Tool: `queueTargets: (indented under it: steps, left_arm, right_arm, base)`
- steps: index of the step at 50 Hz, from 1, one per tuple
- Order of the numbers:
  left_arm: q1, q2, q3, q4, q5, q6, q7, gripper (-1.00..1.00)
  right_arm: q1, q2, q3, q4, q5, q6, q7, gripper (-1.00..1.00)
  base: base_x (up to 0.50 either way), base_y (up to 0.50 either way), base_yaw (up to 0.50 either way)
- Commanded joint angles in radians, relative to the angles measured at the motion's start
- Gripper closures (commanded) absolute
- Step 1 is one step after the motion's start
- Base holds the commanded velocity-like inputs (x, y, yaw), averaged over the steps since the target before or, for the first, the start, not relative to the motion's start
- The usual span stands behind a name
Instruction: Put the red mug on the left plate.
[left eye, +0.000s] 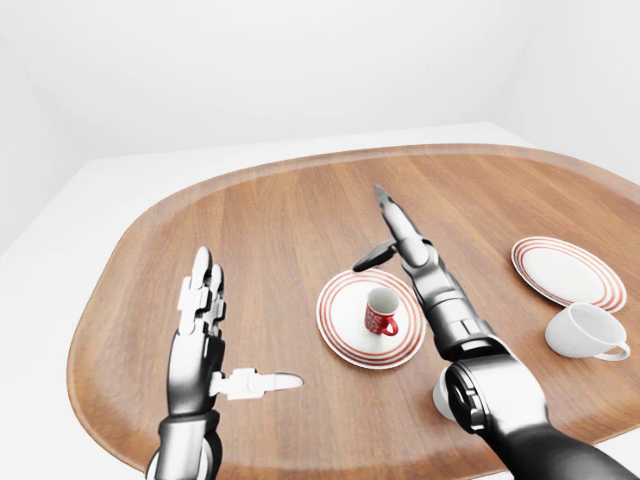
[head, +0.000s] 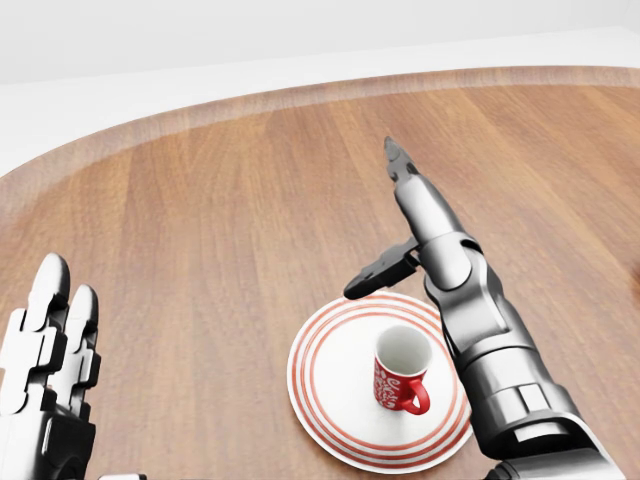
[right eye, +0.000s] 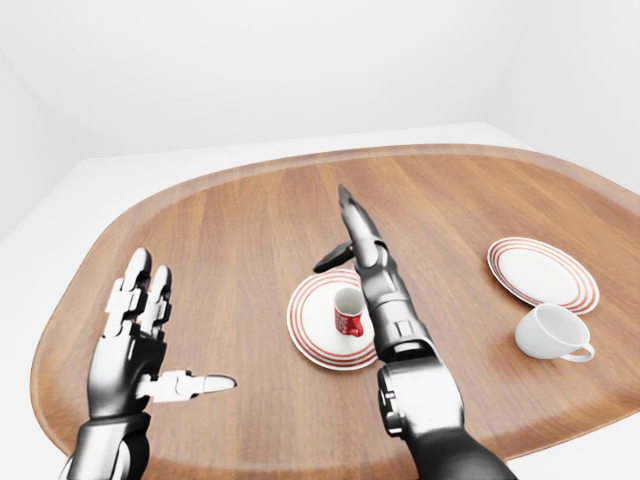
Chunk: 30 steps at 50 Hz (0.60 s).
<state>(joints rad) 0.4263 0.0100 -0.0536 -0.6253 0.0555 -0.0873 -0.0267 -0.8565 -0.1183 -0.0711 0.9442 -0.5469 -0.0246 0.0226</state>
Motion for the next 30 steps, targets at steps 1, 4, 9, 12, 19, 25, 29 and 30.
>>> queueTargets:
  steps: [1,4,9,12,19,25,29,30]
  left_arm:
    - [0.007,0.001,-0.002,-0.005,0.000,0.000,0.002,-1.00]
    - [0.009,0.002,-0.001,-0.007,-0.001,0.000,0.002,-1.00]
    - [0.010,0.000,0.003,-0.008,-0.002,0.000,0.000,-1.00]
    - [0.008,-0.001,-0.002,-0.008,0.003,0.000,0.002,-1.00]
    - [0.012,0.004,-0.008,-0.016,0.004,0.000,0.006,-1.00]
    - [0.011,0.003,-0.008,-0.013,0.005,0.000,0.005,-1.00]
    - [0.007,0.003,-0.004,-0.012,0.000,0.000,0.004,-1.00]
    - [0.005,0.002,-0.006,-0.011,0.003,0.000,0.005,-1.00]
  right_arm:
    - [0.073,-0.055,0.020,-0.528,0.214,0.112,0.228,-1.00]
    - [0.123,-0.069,0.007,-0.644,0.228,0.112,0.258,-1.00]
    - [0.308,-0.109,-0.028,-0.949,0.181,0.112,0.291,-1.00]
    - [0.459,-0.130,-0.113,-1.244,0.179,0.112,0.337,-1.00]
    - [0.706,-0.139,-0.320,-1.645,0.228,0.112,0.365,-1.00]
    - [0.873,-0.081,-0.485,-1.872,0.266,0.112,0.418,-1.00]
    - [0.903,-0.051,-0.573,-1.956,0.274,0.112,0.471,-1.00]
    - [0.901,-0.048,-0.587,-1.965,0.282,0.112,0.478,-1.00]
  base:
    - [0.00,0.00,0.00]
    - [0.00,0.00,0.00]
    - [0.00,0.00,0.00]
    - [0.00,0.00,0.00]
    - [0.00,0.00,0.00]
    - [0.00,0.00,0.00]
    - [0.00,0.00,0.00]
    - [0.00,0.00,0.00]
